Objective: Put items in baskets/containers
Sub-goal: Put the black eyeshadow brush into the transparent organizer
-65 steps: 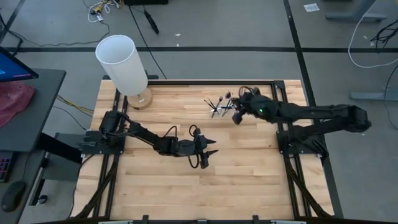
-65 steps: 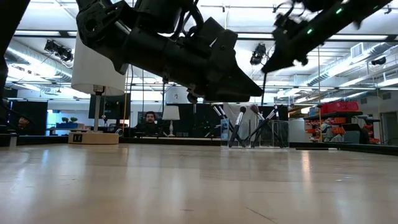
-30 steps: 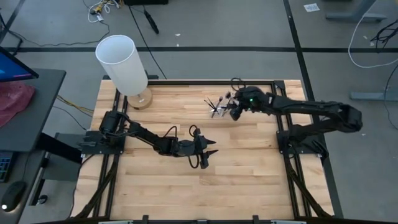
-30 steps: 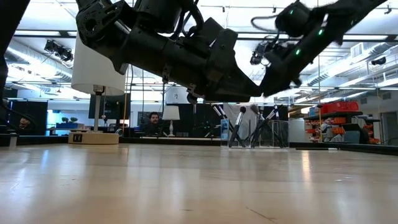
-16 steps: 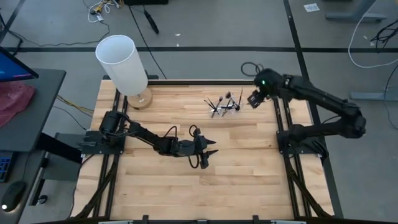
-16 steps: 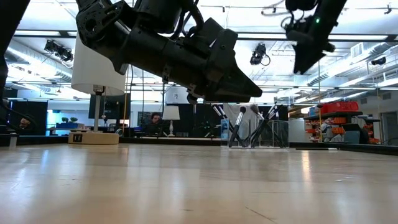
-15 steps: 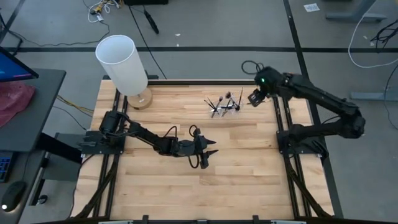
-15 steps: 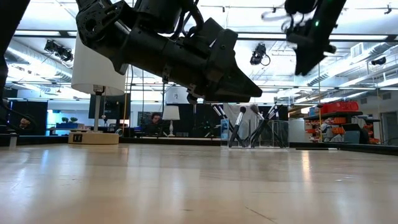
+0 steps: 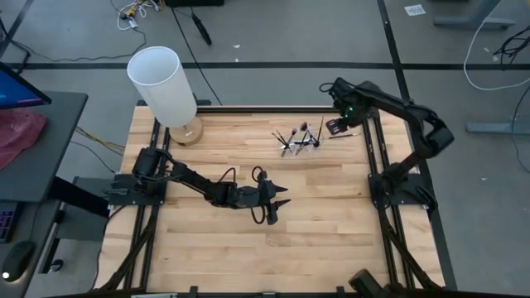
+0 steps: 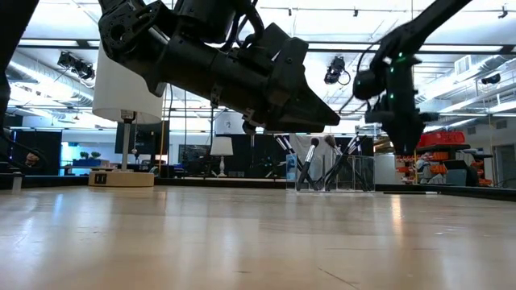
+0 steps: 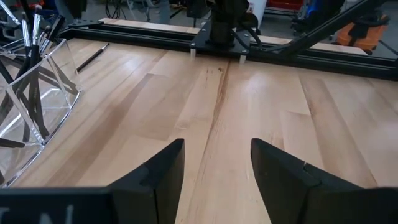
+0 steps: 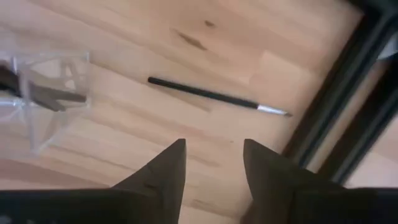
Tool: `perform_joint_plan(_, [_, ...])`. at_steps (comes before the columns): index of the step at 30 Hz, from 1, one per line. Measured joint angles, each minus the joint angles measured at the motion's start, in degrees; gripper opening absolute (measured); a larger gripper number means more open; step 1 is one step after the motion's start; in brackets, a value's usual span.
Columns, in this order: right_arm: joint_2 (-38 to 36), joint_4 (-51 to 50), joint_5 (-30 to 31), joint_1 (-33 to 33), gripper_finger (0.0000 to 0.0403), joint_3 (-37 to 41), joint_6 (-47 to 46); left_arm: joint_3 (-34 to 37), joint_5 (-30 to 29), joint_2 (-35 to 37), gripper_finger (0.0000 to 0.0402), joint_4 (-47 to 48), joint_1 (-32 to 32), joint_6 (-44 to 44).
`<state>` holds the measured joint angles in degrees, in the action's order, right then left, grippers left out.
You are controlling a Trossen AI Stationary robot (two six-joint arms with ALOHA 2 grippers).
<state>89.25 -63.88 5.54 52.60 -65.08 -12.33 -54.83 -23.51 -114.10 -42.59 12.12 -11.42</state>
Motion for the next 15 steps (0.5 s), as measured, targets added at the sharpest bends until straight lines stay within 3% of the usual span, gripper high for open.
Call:
perform_joint_plan(6, [3.2, 1.3, -1.8, 1.8, 0.0161, 0.0, -7.3, 0.0, 0.0, 0.0, 0.0188, 0.0, 0.3, 0.0])
perform_joint_plan(11, [3.3, 4.7, 2.5, 1.1, 0.0154, 0.3, -15.7, 0.0, 0.0, 0.0, 0.0188, 0.0, 0.8, 0.1])
perform_joint_plan(15, [3.3, 8.9, 2.3, 0.1, 0.0153, 3.8, -19.5, 0.0, 0.0, 0.0, 0.0188, 0.0, 1.5, 0.1])
